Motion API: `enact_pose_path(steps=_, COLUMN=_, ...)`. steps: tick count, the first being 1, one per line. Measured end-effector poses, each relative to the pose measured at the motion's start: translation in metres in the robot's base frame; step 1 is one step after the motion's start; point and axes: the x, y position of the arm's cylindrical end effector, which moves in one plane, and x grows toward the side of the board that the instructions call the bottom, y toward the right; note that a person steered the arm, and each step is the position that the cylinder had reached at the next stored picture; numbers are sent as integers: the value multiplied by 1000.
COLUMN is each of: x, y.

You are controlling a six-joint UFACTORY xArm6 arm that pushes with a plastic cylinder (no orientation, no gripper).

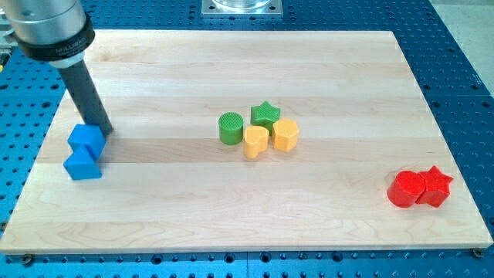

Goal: Place the triangle to the center bottom of the board

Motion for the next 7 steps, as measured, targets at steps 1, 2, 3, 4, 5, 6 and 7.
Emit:
enact_pose_path(steps=1, x=31, y=0)
enact_pose_path(steps=2, x=31, y=-1)
enact_pose_path(steps=3, x=28, y=-3)
enact_pose_path(steps=4, x=2, y=-8)
enact_pose_path(steps=5, x=12, y=-28)
enact_pose_path(steps=6, x=45, y=-33)
enact_pose_path(steps=7, x=75, y=-33)
